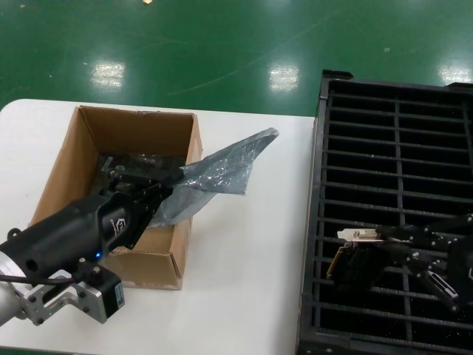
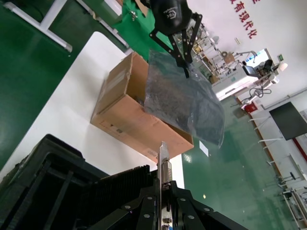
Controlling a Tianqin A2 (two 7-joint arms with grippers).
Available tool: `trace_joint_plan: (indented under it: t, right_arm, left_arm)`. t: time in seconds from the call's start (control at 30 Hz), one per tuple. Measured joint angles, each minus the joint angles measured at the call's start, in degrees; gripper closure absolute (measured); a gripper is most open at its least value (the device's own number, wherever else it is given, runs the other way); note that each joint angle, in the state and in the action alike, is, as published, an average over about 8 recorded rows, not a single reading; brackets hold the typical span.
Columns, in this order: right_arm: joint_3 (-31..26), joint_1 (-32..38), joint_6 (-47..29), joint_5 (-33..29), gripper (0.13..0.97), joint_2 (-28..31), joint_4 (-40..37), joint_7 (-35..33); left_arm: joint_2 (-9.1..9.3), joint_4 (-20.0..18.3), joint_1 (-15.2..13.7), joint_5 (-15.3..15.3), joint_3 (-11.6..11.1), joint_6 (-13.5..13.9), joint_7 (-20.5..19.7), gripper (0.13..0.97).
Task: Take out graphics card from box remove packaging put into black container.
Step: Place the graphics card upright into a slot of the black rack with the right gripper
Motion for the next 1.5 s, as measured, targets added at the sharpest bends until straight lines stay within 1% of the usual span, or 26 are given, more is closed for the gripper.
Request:
trace_joint_plan:
  t: [0.3, 0.73, 1.13, 1.5]
  right_arm:
    - [-1.18, 3.16, -2.21, 0.77, 0.924, -1.92, -5.32, -2.84]
    - [-3.16, 6.74, -3.48, 0.14, 0.924, -3.65, -10.40, -3.84]
    - [-3.71, 7.14, -2.47, -0.76, 0.924, -4.31, -11.77, -2.76]
    - [-2.81, 6.36, -0.42, -1.23, 0.924, -4.78, -12.04, -2.24]
  left_arm:
    - [0.00, 0.00, 0.00, 0.00, 0.00, 0.00, 0.00, 0.957]
    - [0.00, 0.00, 0.00, 0.00, 0.00, 0.00, 0.00, 0.957]
    - [0.00, 0.00, 0.00, 0.00, 0.00, 0.00, 0.00, 0.957]
    - [0.00, 0.00, 0.00, 0.00, 0.00, 0.00, 0.00, 0.957]
